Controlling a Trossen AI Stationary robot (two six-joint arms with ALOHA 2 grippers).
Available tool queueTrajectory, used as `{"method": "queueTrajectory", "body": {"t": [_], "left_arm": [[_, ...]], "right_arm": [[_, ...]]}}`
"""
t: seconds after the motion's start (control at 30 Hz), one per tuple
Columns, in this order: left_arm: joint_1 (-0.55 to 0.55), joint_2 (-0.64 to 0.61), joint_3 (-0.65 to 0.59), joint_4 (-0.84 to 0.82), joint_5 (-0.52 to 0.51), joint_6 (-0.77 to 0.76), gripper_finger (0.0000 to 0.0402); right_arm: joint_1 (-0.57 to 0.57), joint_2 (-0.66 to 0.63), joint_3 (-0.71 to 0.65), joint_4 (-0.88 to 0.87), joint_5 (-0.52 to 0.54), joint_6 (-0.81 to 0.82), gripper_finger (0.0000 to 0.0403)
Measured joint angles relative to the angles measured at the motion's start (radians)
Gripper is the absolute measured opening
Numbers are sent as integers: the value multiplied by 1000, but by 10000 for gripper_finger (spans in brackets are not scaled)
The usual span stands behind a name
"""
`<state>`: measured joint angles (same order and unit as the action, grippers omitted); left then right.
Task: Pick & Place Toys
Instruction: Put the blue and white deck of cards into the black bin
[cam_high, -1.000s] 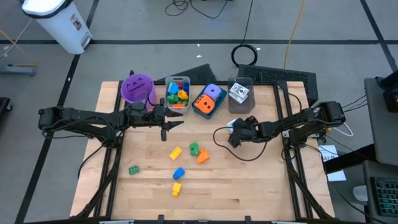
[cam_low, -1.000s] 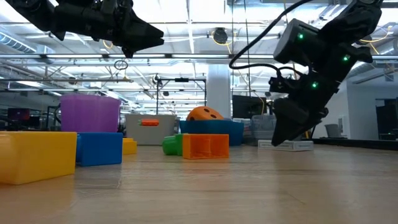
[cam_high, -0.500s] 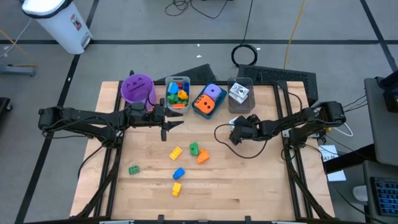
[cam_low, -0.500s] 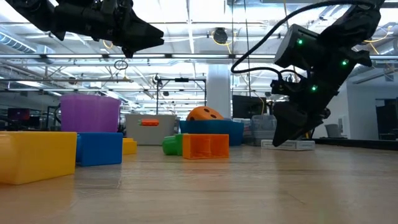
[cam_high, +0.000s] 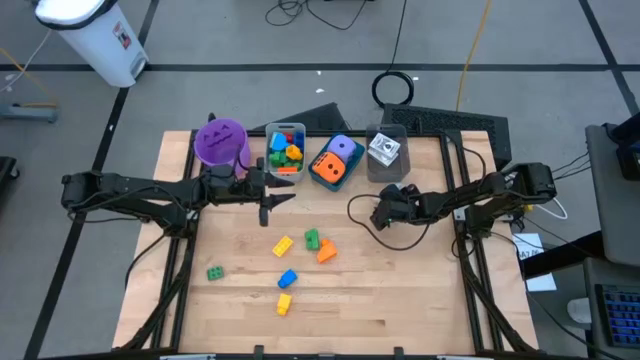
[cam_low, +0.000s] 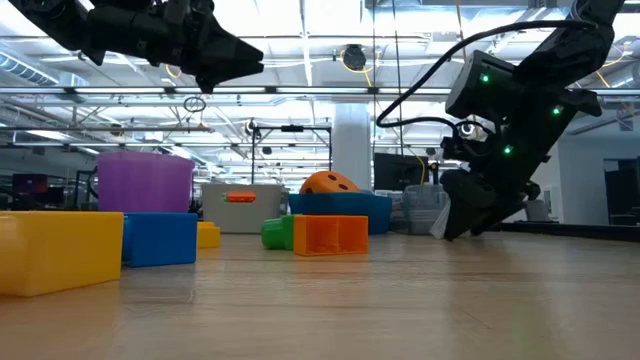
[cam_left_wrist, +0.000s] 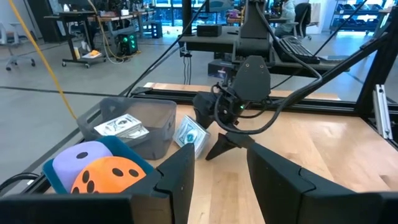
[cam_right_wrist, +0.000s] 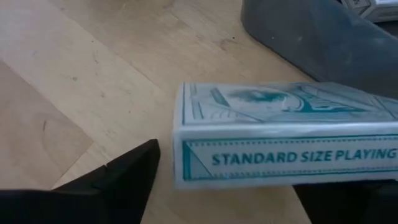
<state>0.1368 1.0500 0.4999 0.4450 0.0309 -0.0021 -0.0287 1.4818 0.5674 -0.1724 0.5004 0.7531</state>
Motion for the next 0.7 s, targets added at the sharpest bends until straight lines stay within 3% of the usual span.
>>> {"method": "queueTrajectory", "body": {"t": [0.3, 0.7], "left_arm": [[0, 0, 0, -6, -7, -1, 152], [0, 14, 0, -5, -7, 1, 152]], "right_arm": [[1, 1, -1, 36, -6, -73, 279], [2, 2, -2, 88, 41, -359, 273]]}}
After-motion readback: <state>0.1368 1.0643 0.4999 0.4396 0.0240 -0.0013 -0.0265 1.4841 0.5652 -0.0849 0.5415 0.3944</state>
